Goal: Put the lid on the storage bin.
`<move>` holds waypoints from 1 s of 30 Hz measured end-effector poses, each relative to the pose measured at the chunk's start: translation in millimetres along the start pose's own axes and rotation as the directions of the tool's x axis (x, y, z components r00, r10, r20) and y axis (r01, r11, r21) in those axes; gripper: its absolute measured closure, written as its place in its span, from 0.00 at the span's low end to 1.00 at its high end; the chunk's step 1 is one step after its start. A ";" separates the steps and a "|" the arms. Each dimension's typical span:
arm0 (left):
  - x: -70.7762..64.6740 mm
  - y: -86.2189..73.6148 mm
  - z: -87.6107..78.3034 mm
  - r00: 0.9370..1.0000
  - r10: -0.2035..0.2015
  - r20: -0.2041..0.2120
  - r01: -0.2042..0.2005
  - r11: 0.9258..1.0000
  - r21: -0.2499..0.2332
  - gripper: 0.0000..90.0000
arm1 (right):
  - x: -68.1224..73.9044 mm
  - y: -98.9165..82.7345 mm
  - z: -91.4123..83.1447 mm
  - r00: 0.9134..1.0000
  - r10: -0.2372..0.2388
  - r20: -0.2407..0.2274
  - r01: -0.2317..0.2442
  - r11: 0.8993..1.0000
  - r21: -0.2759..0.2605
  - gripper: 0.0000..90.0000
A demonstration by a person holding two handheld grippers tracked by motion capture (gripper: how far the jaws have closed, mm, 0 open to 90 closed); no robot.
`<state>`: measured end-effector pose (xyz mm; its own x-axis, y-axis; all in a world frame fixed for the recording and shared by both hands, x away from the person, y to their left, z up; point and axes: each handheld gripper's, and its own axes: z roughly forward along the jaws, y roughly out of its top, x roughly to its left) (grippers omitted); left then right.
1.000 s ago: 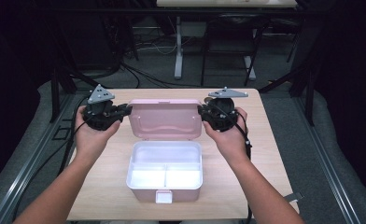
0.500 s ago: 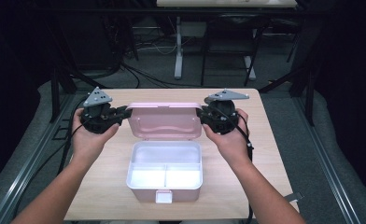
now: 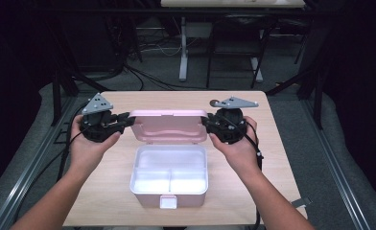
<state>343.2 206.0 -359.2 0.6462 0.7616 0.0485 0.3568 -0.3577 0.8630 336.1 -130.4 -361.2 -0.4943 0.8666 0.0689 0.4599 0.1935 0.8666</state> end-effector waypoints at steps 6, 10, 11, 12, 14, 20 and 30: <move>-4.5 -2.1 -4.6 1.000 0.008 0.012 -0.008 1.000 0.003 0.80 | 2.2 -6.3 -7.0 1.000 -0.005 -0.019 0.005 1.000 0.000 0.81; -7.5 -3.4 -7.2 1.000 0.012 0.020 -0.012 1.000 0.008 0.78 | 4.0 -9.1 -11.1 1.000 -0.007 -0.031 0.007 1.000 0.004 0.80; -8.1 -3.9 -7.8 1.000 0.013 0.019 -0.013 1.000 0.008 0.77 | 4.4 -9.7 -11.9 0.999 -0.010 -0.031 0.010 1.000 0.005 0.80; -8.6 -4.4 -8.6 1.000 0.014 0.022 -0.014 1.000 0.010 0.77 | 5.0 -10.2 -12.9 0.999 -0.010 -0.033 0.010 1.000 0.007 0.80; -9.3 -6.5 -10.1 1.000 0.011 0.029 -0.011 1.000 0.007 0.76 | 5.7 -11.7 -14.4 0.999 -0.011 -0.039 0.011 1.000 0.005 0.79; -9.2 -14.7 -13.3 0.999 0.011 0.040 -0.011 1.000 -0.005 0.77 | 7.1 -16.5 -20.2 0.998 -0.010 -0.059 0.010 1.000 0.003 0.79; -12.5 -22.1 -18.9 0.998 -0.004 0.065 0.005 1.000 -0.014 0.75 | 11.3 -23.2 -29.1 0.997 -0.021 -0.068 0.021 1.000 0.001 0.78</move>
<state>314.4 214.6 -369.3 0.6873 0.7262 0.0118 0.3509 -0.3463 0.8700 298.5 -138.5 -366.2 -0.5533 0.8287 0.0841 0.4503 0.2127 0.8672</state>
